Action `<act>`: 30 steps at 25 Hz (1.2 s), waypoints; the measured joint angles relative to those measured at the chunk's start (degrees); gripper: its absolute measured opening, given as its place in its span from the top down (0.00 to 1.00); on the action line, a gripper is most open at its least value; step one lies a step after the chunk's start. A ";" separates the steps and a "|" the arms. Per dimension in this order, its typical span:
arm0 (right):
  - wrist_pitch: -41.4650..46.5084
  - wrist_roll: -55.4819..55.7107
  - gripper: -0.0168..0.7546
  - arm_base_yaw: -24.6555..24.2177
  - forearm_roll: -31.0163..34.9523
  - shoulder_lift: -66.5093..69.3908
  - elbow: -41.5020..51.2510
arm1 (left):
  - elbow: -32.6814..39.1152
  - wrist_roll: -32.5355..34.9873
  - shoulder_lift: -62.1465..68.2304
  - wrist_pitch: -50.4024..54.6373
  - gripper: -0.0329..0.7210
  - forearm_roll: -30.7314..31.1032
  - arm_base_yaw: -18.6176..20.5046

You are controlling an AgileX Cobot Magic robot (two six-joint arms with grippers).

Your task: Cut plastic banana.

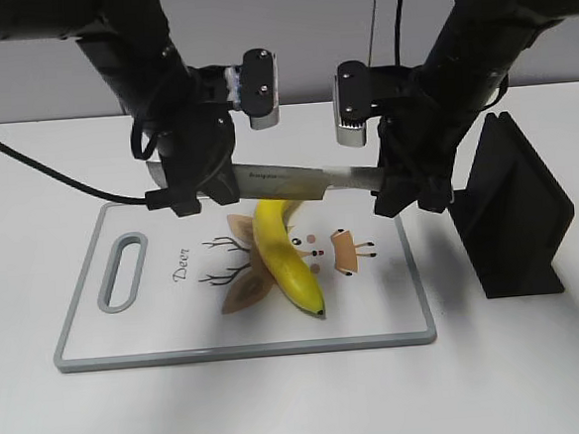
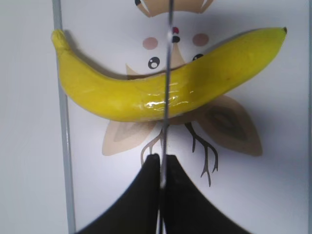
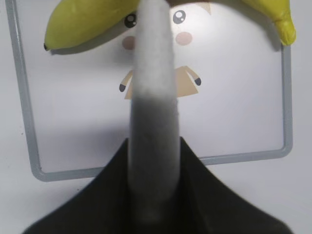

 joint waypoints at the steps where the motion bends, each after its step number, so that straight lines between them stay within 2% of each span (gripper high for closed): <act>1: 0.41 0.23 0.75 0.00 -0.22 -0.41 0.00 | 0.00 0.00 -0.41 0.13 0.96 -0.17 -0.06; 4: 1.70 1.66 0.75 0.00 -1.28 -0.83 -0.28 | 0.00 0.00 -1.81 0.86 0.84 -0.50 -0.06; 9: 4.48 3.05 0.75 0.00 -2.15 -1.15 -2.57 | 0.00 -0.05 -4.06 2.52 0.51 -1.73 -0.06; 13: 6.34 5.05 0.75 0.00 -3.15 -1.59 -4.16 | 0.00 -0.14 -5.88 2.94 0.35 -2.65 -0.06; 20: 8.12 11.55 0.75 -0.06 -7.11 -4.77 -4.33 | 0.00 -6.70 -11.06 2.38 0.31 -2.35 0.11; 24: 10.22 13.90 0.75 -0.06 -7.63 -6.56 -4.33 | -0.05 -13.14 -13.70 0.98 0.31 0.22 0.16; 30: 11.30 18.99 0.75 -0.06 -7.68 -10.62 -4.33 | -0.84 -26.38 -15.99 1.32 0.31 5.75 0.16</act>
